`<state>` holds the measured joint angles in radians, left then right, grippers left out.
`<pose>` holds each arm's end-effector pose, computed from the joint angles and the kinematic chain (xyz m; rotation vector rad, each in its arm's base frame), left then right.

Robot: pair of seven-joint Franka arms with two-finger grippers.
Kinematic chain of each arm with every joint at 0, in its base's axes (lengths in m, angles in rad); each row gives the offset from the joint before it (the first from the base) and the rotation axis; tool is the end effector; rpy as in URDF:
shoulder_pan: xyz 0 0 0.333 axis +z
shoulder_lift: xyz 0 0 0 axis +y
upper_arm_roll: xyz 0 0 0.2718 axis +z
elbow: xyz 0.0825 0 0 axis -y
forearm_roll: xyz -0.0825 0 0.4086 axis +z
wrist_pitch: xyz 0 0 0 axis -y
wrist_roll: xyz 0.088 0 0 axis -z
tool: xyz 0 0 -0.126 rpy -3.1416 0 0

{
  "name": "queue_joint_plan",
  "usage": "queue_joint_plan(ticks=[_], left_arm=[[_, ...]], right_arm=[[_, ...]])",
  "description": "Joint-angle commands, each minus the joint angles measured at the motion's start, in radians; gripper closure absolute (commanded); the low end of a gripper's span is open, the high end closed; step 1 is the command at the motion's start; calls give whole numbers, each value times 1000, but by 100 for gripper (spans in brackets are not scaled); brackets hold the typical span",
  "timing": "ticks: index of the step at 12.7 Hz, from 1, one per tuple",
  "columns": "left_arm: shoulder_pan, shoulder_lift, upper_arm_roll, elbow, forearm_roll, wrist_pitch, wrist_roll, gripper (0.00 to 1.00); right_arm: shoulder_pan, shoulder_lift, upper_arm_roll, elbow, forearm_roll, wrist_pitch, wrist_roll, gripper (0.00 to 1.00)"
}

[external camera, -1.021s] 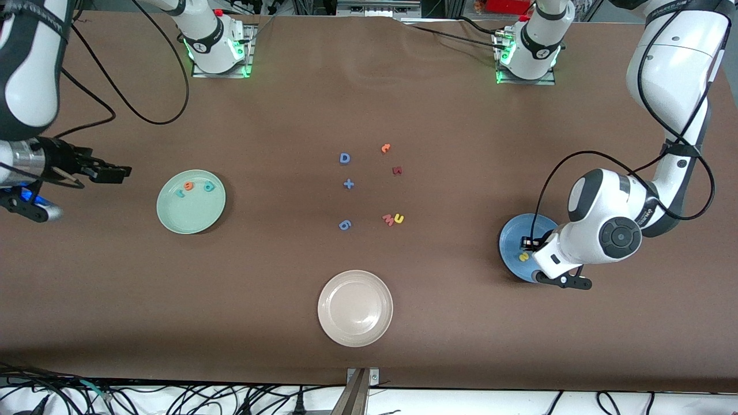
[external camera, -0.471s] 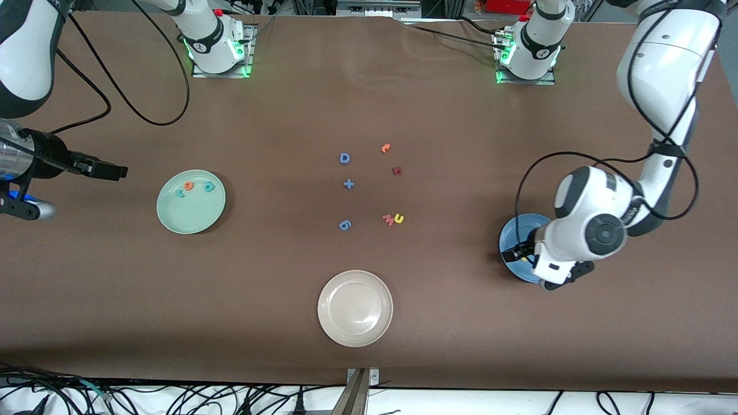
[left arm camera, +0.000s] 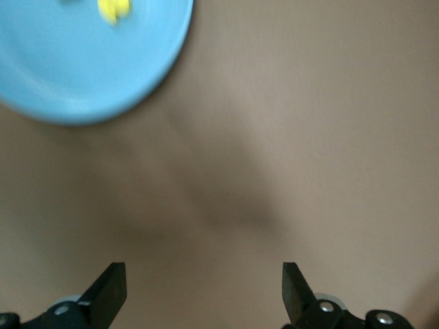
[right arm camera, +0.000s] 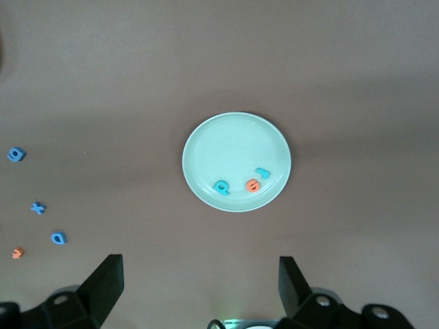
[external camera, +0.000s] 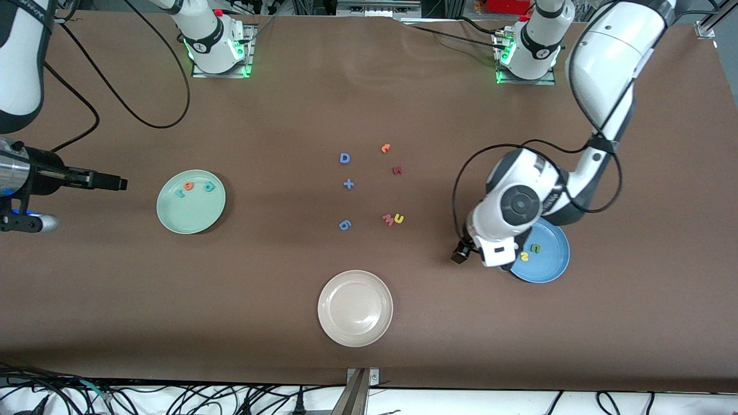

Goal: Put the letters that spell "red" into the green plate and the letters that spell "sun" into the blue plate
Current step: 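Release the 2 and move the left gripper to the yellow u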

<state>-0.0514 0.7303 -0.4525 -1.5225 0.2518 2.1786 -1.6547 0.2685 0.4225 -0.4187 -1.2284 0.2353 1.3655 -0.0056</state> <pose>0.6338 -0.2979 0.1947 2.6298 1.6274 -0.1194 0.6477 -0.0195 0.4685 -3.0297 0.1728 0.3768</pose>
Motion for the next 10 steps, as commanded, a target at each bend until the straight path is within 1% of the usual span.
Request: queue_joint_plan(ticks=[1, 2, 3, 4, 5, 6, 7, 8, 9, 10], left_arm=[[-72, 9, 9, -22, -20, 120, -240, 0], [-91, 17, 11, -27, -20, 156, -307, 0], [-102, 17, 11, -59, -8, 205, -371, 0], [-117, 14, 12, -103, -6, 261, -407, 0], [-131, 12, 17, -131, -5, 292, -433, 0], [-146, 15, 20, -137, 10, 303, -477, 0], [-157, 18, 18, -139, 61, 305, -541, 0], [-165, 21, 18, -151, 110, 308, -618, 0], [-175, 21, 18, -166, 157, 308, -669, 0], [-177, 21, 18, -174, 179, 306, -710, 0]], right_arm=[[-127, -67, 197, -54, -104, 23, -17, 0], [-182, -82, 280, -59, -155, 23, -17, 0], [-216, -97, 344, -77, -204, 26, -16, 0], [-225, -126, 357, -121, -218, 61, -14, 0], [-227, -175, 357, -202, -218, 122, -14, 0], [-227, -236, 356, -312, -218, 206, -14, 0], [-227, -289, 356, -398, -218, 287, -14, 0], [-226, -306, 354, -422, -218, 308, -14, 0], [-210, -304, 344, -416, -220, 308, -14, 0], [-177, -298, 318, -408, -220, 308, -14, 0]])
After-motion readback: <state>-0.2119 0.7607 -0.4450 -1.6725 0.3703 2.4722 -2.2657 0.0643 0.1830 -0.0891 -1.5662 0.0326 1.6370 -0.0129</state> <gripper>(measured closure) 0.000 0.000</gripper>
